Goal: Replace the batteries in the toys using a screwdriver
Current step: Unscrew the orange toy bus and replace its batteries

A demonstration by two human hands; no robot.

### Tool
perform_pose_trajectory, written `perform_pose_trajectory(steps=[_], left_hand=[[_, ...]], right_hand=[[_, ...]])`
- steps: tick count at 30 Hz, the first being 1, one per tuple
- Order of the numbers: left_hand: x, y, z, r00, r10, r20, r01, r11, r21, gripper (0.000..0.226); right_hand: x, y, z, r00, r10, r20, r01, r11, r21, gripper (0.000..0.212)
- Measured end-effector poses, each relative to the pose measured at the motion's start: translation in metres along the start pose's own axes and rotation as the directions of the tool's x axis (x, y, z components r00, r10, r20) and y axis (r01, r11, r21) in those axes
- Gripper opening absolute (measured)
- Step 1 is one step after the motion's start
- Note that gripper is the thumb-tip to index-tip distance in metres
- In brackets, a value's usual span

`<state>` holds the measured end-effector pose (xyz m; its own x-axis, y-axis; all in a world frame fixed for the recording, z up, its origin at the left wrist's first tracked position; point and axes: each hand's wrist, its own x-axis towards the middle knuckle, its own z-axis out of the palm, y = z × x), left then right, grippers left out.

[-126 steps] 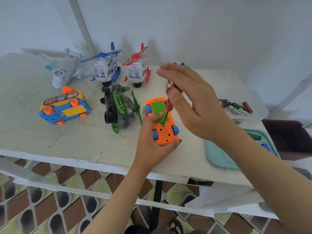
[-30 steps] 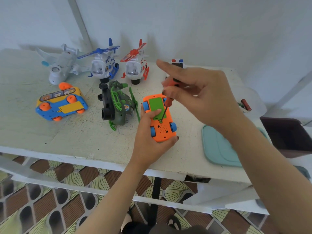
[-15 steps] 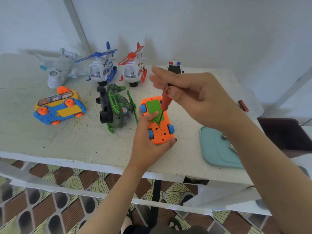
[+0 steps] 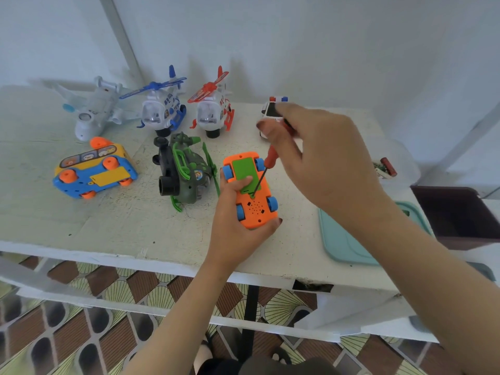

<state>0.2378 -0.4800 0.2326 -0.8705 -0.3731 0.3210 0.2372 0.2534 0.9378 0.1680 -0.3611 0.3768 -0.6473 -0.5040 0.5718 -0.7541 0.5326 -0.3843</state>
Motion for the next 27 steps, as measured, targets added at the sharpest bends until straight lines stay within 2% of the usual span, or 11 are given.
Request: perform_pose_trajectory(steps=[4,6,8,13,14,17,19,21,23,25,27], left_hand=[[-0.001,0.002,0.001,1.0,0.001,-0.008,-0.001,1.0,0.022,0.07],[-0.001,0.003,0.001,1.0,-0.001,-0.01,0.001,1.0,0.022,0.07],[-0.001,0.004,0.001,1.0,-0.016,-0.007,0.016,1.0,0.007,0.069],[-0.003,0.006,0.001,0.999,-0.028,-0.026,0.028,1.0,0.008,0.07],[-0.003,0.006,0.001,0.999,-0.026,-0.03,0.026,1.0,0.01,0.07],[-0.003,0.007,0.002,0.999,-0.016,-0.033,0.017,1.0,0.021,0.07],[-0.003,0.008,0.002,0.999,-0.008,-0.031,0.009,1.0,0.024,0.069],[-0.002,0.007,0.002,1.0,-0.005,-0.025,0.006,1.0,0.025,0.07],[-0.002,0.005,0.002,1.0,-0.006,-0.021,0.006,0.999,0.033,0.07],[-0.001,0.004,0.002,1.0,-0.007,-0.021,0.008,0.999,0.043,0.07],[-0.001,0.003,0.002,1.0,0.004,-0.018,-0.003,0.998,0.069,0.069]], right_hand=[[0.0,0.002,-0.008,0.993,-0.065,0.099,0.029,0.945,0.325,0.035],[0.0,0.003,-0.01,0.99,-0.081,0.119,0.013,0.873,0.487,0.033],[0.0,0.004,-0.011,0.985,-0.096,0.141,-0.002,0.821,0.571,0.032],[0.0,0.003,-0.015,0.998,-0.054,0.044,0.029,0.893,0.448,0.012],[0.001,0.002,-0.016,0.998,-0.055,0.033,0.038,0.921,0.387,0.014],[0.002,0.0,-0.015,0.998,-0.048,0.034,0.044,0.993,0.107,0.041],[0.003,-0.002,-0.015,1.0,0.006,0.03,-0.004,0.998,-0.068,0.054],[0.003,-0.002,-0.013,0.998,0.038,0.043,-0.031,0.988,-0.148,0.055],[0.004,0.003,-0.012,0.997,0.024,0.074,-0.018,0.997,-0.079,0.044],[0.006,0.009,-0.016,0.995,-0.03,0.099,0.02,0.994,0.108,0.03],[0.006,0.013,-0.019,0.99,-0.097,0.101,0.069,0.965,0.252,0.026]])
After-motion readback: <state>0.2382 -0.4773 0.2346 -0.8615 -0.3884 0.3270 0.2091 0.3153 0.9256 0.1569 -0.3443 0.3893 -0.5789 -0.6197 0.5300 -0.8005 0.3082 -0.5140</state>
